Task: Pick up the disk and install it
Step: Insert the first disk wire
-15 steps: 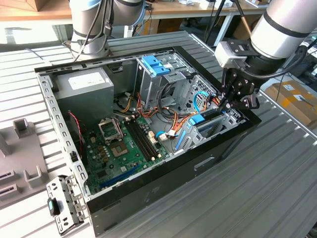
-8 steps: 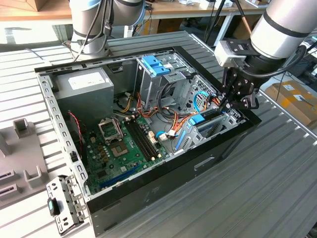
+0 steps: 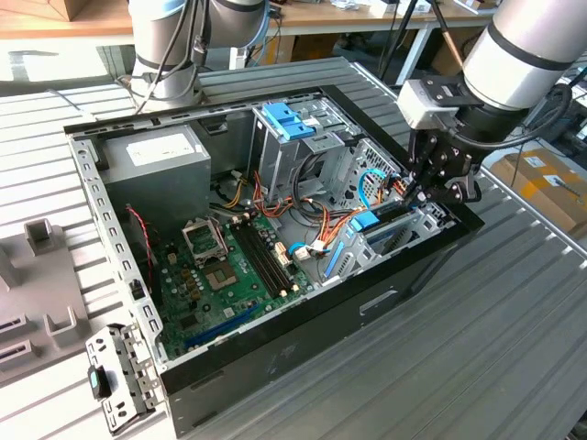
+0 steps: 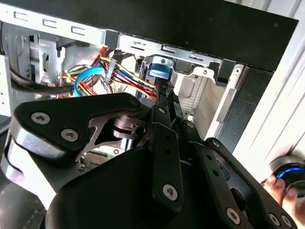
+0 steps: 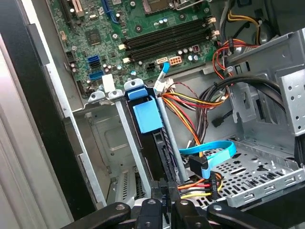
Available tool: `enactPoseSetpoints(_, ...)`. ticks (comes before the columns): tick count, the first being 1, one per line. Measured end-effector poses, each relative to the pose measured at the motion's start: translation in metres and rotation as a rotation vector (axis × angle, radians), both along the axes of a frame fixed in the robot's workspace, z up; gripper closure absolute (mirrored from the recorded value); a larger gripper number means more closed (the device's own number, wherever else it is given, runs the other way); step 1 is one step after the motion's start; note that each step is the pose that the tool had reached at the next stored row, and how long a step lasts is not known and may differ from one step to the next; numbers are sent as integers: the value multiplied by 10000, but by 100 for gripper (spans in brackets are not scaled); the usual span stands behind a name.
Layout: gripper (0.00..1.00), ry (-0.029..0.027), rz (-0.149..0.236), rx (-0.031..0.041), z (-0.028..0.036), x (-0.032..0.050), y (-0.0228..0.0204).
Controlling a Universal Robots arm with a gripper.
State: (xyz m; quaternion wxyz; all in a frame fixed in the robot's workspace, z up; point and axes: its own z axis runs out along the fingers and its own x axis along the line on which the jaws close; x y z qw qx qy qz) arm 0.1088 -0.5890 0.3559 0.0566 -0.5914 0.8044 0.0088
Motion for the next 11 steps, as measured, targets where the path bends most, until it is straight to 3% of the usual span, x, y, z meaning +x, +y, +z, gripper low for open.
enactPoseSetpoints(11,83,0,2391,1,-2,0,0)
